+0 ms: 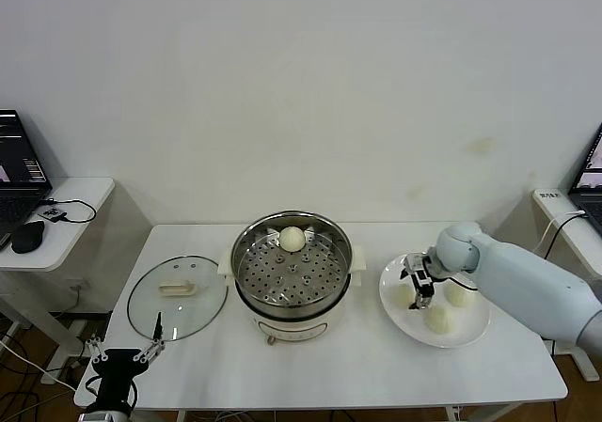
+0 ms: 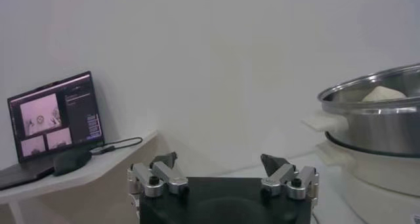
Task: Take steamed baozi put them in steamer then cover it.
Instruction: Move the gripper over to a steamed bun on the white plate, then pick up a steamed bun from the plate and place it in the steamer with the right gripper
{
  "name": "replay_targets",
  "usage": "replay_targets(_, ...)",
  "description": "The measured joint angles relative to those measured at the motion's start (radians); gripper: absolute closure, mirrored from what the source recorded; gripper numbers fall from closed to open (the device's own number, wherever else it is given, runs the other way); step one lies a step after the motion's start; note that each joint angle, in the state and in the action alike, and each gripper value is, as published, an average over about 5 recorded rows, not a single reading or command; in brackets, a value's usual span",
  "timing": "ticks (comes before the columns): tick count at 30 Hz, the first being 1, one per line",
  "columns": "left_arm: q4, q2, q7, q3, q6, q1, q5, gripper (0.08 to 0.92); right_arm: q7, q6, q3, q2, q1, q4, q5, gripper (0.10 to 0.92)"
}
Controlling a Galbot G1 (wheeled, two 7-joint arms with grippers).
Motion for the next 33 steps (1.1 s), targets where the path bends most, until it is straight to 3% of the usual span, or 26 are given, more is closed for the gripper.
replay_targets(14,0.003,-0.001,0.0,0.004,0.0,-0.005,0.0,0.177,-0.003,-0.004,0.004,0.0,-0.001,-0.006,-0.004,0.508)
replay_targets(33,-0.006,0.014,0.002,0.01,0.004,-0.008,-0.005,0.177,0.007,-0.068,-0.183,-0.097,0.328,0.173,0.176,0.499)
